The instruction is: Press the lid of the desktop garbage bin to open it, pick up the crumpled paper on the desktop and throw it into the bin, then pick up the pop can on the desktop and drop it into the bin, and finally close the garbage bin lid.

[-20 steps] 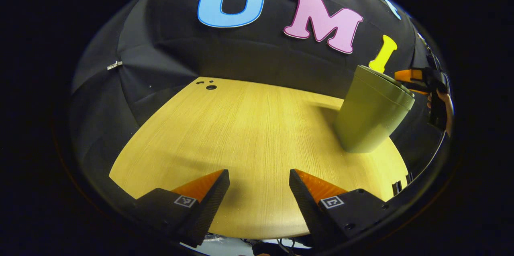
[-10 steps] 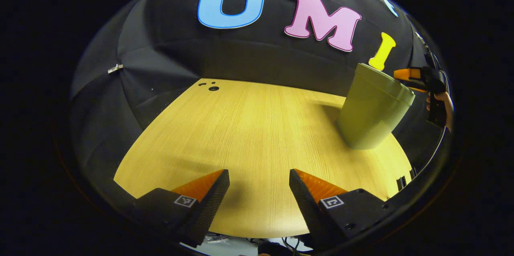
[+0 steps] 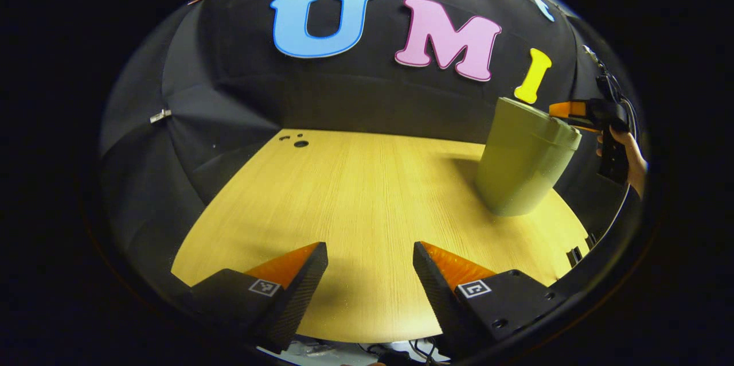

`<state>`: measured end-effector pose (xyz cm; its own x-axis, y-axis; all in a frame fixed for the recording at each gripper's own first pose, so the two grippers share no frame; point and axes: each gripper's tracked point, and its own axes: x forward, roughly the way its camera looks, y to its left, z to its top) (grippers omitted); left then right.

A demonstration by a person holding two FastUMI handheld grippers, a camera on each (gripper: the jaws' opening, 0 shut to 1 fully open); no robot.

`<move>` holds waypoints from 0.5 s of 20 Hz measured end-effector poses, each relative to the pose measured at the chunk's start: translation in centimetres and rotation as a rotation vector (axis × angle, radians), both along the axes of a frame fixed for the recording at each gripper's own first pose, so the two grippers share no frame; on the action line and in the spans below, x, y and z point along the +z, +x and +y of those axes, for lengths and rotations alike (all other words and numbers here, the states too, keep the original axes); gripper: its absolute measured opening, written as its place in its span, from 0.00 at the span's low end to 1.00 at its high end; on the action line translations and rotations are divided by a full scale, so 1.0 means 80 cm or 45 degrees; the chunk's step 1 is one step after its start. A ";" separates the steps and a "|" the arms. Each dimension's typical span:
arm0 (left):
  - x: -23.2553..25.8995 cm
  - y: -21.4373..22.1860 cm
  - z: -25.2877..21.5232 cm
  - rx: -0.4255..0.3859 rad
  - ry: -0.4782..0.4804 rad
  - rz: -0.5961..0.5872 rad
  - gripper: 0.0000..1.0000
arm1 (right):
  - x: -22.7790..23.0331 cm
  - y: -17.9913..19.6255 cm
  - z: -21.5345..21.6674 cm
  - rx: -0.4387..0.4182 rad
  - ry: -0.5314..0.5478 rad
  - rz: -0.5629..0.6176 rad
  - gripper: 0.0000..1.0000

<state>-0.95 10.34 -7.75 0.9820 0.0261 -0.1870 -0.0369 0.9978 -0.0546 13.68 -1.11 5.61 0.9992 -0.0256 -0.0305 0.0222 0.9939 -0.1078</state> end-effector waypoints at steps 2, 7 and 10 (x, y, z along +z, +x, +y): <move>0.023 -0.009 -0.004 -0.004 0.005 -0.059 0.96 | 0.005 -0.010 0.012 0.020 0.023 -0.030 1.00; 0.081 -0.038 -0.012 0.010 0.034 -0.213 0.96 | 0.025 -0.058 0.047 0.069 0.025 -0.155 1.00; 0.100 -0.048 -0.021 0.007 0.018 -0.296 0.96 | 0.014 -0.091 0.074 0.131 -0.017 -0.168 1.00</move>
<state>-4.82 8.69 0.24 0.9985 0.0328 0.0443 -0.0306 0.9984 -0.0480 6.38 4.84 6.72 0.9919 0.0774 0.1010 -0.0646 0.9902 -0.1241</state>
